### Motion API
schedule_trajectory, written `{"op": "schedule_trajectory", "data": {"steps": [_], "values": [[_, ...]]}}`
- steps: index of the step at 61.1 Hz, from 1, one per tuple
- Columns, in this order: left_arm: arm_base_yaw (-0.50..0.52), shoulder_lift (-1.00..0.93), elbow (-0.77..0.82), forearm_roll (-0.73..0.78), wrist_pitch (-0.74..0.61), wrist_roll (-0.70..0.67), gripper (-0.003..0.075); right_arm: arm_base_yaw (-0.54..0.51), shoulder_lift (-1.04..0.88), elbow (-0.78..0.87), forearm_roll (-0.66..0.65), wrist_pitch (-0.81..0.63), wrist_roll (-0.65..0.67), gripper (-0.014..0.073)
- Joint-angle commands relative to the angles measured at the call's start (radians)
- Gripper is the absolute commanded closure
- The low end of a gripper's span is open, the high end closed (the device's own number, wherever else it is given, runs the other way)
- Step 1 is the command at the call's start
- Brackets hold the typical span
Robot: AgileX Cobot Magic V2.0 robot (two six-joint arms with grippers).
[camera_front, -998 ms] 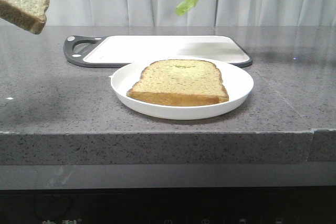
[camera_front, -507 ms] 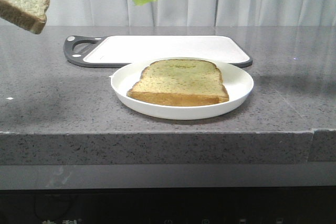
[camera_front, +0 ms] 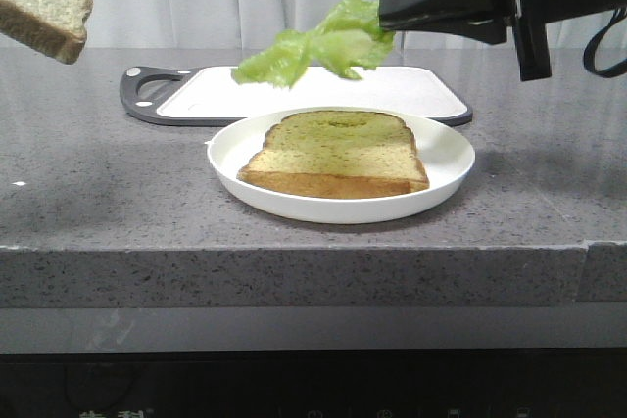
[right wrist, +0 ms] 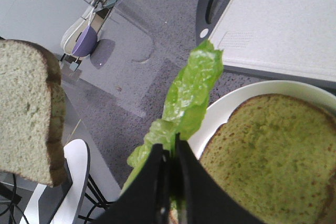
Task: Left arm grabs bread, right arm adds lettuce
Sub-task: 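Lower the lettuce onto the bottom slice and open the right gripper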
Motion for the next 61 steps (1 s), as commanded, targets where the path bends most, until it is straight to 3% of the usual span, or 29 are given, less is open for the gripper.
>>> {"op": "schedule_trajectory", "data": {"steps": [1,18,22,32,38,50,61], "values": [[0.003,-0.010,-0.026,-0.036,-0.067,-0.011,0.0741,-0.001,-0.005,-0.018,0.065,0.042,-0.016,0.0652],[0.003,-0.010,-0.026,-0.036,-0.067,-0.011,0.0741,-0.001,0.059,-0.018,0.026,0.060,-0.015,0.0629],[0.003,-0.010,-0.026,-0.036,-0.067,-0.011,0.0741,-0.001,0.059,-0.018,0.017,0.044,-0.015,0.0564],[0.003,-0.010,-0.026,-0.036,-0.067,-0.011,0.0741,-0.001,0.057,-0.018,-0.018,0.038,-0.015,0.0281],[0.003,-0.010,-0.026,-0.036,-0.067,-0.011,0.0741,-0.003,0.038,-0.018,-0.058,0.037,-0.015,0.0195],[0.003,-0.007,-0.026,-0.071,-0.070,-0.011,0.0741,-0.040,-0.064,-0.020,-0.209,-0.023,0.030,0.0195],[0.003,0.037,-0.026,-0.271,-0.070,0.088,0.0741,-0.076,-0.215,-0.020,-0.454,-0.089,0.236,0.0195]]}}
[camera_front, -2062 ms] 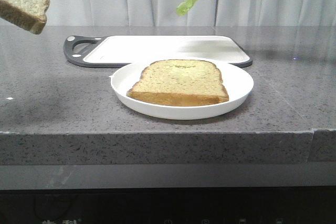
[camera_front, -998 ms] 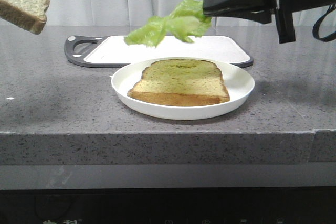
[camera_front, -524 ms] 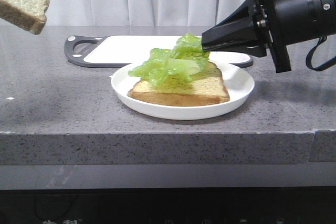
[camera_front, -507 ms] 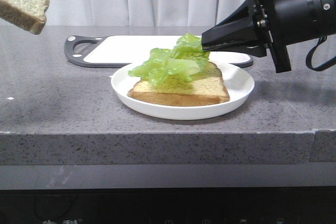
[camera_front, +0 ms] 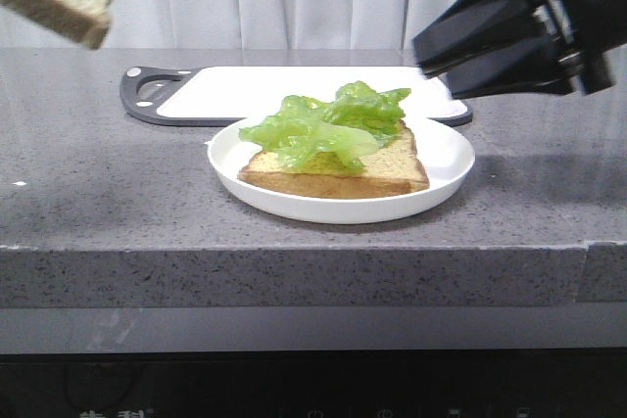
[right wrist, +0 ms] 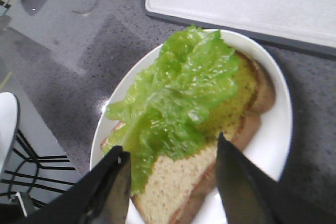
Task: Left arm grabs bread, right arm adds lettuce
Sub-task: 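Lower the lettuce onto the bottom slice and open the right gripper, then lower the held bread slice onto the lettuce with the left gripper and release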
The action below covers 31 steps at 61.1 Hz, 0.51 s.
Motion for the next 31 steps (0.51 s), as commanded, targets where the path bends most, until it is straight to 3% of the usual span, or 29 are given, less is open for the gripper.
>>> {"op": "schedule_trajectory", "data": {"steps": [1,11,31], "values": [[0.001,0.030,-0.026,-0.168,-0.066,0.071,0.0741,-0.018,-0.111,-0.020,-0.097,0.006,0.114,0.0195],[-0.012,0.139,-0.026,-0.426,-0.064,0.260,0.0741,-0.018,-0.251,-0.020,-0.233,0.028,0.237,0.0200],[-0.116,0.415,-0.030,-0.801,-0.057,0.598,0.0741,-0.018,-0.392,-0.020,-0.255,0.036,0.244,0.0200]]}}
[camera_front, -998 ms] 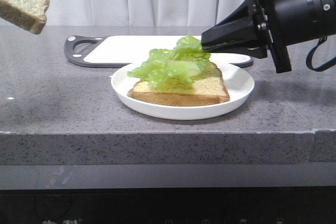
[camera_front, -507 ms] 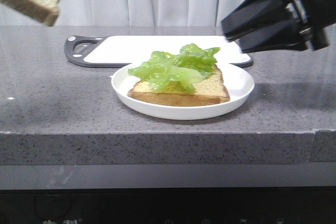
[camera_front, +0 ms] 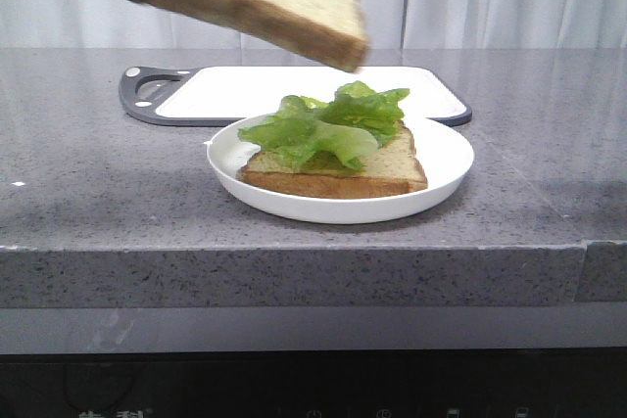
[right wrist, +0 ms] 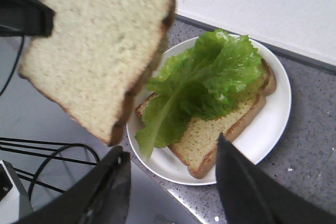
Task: Left arm grabs bread, right arm adds lettuce
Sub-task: 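Lower the held bread slice onto the lettuce with the left gripper and release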
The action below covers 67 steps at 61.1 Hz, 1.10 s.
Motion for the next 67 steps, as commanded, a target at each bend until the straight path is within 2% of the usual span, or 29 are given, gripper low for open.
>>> {"op": "schedule_trajectory", "data": {"steps": [1,10,24,40,45,50,55,59,67], "values": [[-0.014,0.037,-0.030,-0.184,-0.009,0.112,0.0741,-0.006,-0.031,-0.020,0.034,-0.009,0.000,0.0200],[-0.013,0.147,-0.030,-0.312,0.041,0.213,0.0741,-0.006,-0.031,-0.020,0.029,-0.010,0.000,0.0200],[-0.013,0.259,-0.030,-0.328,0.067,0.217,0.0741,-0.006,-0.031,-0.020,0.022,-0.014,0.000,0.0200],[-0.013,0.289,-0.030,-0.324,0.058,0.217,0.0729,-0.006,-0.031,-0.020,0.020,-0.013,0.000,0.0200],[-0.013,0.289,-0.030,-0.314,0.058,0.217,0.0647,-0.006,-0.031,-0.020,0.020,-0.012,0.000,0.0200],[-0.013,0.289,-0.030,-0.311,0.058,0.217,0.0486,-0.006,-0.031,-0.020,0.020,-0.012,0.000,0.0200],[-0.013,0.289,-0.030,-0.307,0.060,0.217,0.0369,-0.006,-0.031,-0.020,0.019,-0.011,0.016,0.0200],[-0.013,0.283,-0.030,-0.298,0.062,0.217,0.0324,-0.006,-0.031,-0.024,0.005,-0.007,0.029,0.0200],[0.009,0.246,-0.030,-0.251,0.066,0.206,0.0321,-0.006,-0.031,-0.051,-0.098,0.015,0.118,0.0200]]}}
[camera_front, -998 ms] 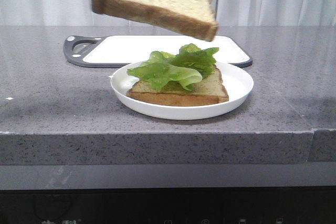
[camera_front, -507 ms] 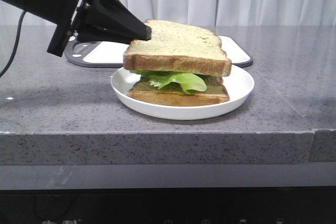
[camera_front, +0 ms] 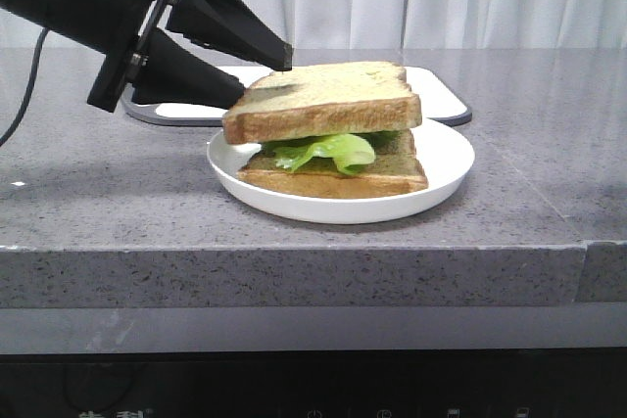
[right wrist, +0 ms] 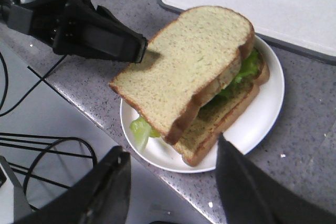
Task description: Left arm grabs bread, right arm adds lettuce
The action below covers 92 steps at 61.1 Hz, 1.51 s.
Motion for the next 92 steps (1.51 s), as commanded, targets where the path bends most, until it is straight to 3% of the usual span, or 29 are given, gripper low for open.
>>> {"op": "schedule_trajectory", "data": {"steps": [1,15,27,37,44,67,74,77,92], "values": [[0.017,-0.075,-0.030,-0.012,0.037,-0.016,0.0321,-0.006,-0.019,-0.056,-0.048,0.013,0.073,0.0200],[0.111,-0.245,-0.030,0.269,0.033,-0.203,0.0321,-0.006,-0.019,-0.201,-0.413,0.126,0.413,0.0200],[0.199,-0.455,-0.030,0.698,0.015,-0.487,0.0321,-0.006,-0.051,-0.289,-0.744,0.243,0.688,0.0200],[0.221,-0.612,-0.030,1.102,0.030,-0.775,0.0321,-0.006,-0.133,-0.285,-0.837,0.262,0.784,0.0200],[0.221,-0.699,-0.027,1.266,0.047,-0.896,0.0321,-0.006,-0.211,-0.282,-0.834,0.230,0.787,0.0200],[0.221,-0.984,0.138,1.308,-0.051,-0.925,0.0324,-0.006,-0.475,-0.094,-0.834,0.060,0.787,0.0200],[0.221,-1.031,0.175,1.308,-0.072,-0.925,0.0394,-0.006,-0.510,-0.061,-0.834,0.057,0.787,0.0209],[0.221,-1.041,0.185,1.308,-0.076,-0.925,0.0468,-0.006,-0.519,-0.055,-0.834,0.057,0.787,0.0243],[0.221,-1.046,0.190,1.310,-0.102,-0.925,0.0742,-0.006,-0.519,-0.053,-0.834,0.057,0.787,0.0608]]}}
